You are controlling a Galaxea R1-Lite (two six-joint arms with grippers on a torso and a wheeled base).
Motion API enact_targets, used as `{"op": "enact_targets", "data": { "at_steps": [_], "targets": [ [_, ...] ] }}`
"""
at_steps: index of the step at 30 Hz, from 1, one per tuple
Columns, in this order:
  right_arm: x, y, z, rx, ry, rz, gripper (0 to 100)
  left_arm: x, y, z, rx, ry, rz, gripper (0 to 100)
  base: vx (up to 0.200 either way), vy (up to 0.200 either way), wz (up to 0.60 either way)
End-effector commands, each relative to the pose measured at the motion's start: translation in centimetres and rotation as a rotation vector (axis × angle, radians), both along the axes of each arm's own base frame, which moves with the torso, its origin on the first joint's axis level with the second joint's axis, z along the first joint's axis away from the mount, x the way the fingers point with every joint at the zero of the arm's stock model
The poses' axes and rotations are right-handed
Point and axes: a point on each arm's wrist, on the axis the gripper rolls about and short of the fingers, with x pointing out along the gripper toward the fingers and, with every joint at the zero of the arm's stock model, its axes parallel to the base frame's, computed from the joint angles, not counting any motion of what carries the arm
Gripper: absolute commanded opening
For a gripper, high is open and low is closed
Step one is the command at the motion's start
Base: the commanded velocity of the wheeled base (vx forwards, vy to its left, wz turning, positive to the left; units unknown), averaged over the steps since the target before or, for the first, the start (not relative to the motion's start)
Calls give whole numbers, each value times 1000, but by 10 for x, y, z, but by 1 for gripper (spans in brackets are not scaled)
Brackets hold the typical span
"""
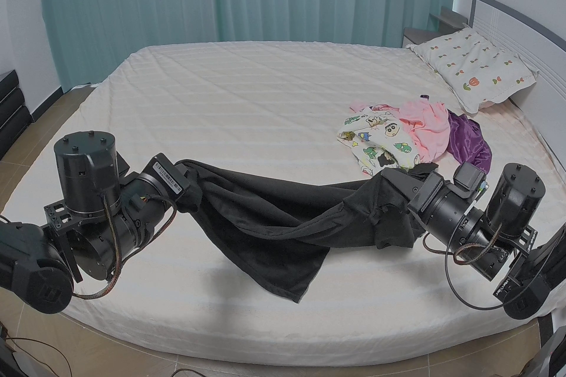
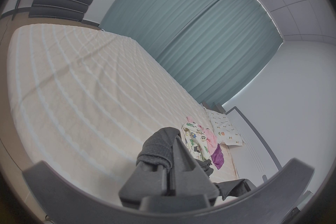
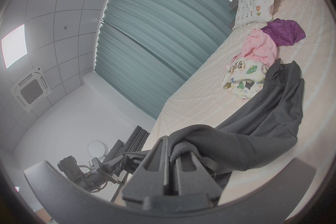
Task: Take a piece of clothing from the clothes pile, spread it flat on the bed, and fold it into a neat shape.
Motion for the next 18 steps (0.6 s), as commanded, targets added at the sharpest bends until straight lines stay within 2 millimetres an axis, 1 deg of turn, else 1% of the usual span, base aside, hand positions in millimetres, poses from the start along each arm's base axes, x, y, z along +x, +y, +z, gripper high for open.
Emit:
{"op": "enact_targets", "data": {
  "at_steps": [1, 18],
  "targets": [
    [0, 0, -1, -2, 3, 0, 0, -1, 0, 1, -1, -2, 1, 0, 0, 200, 0],
    [0, 0, -1, -2, 2, 0, 0, -1, 0, 0, 3, 0, 0, 0, 0, 200, 0]
  ]
}}
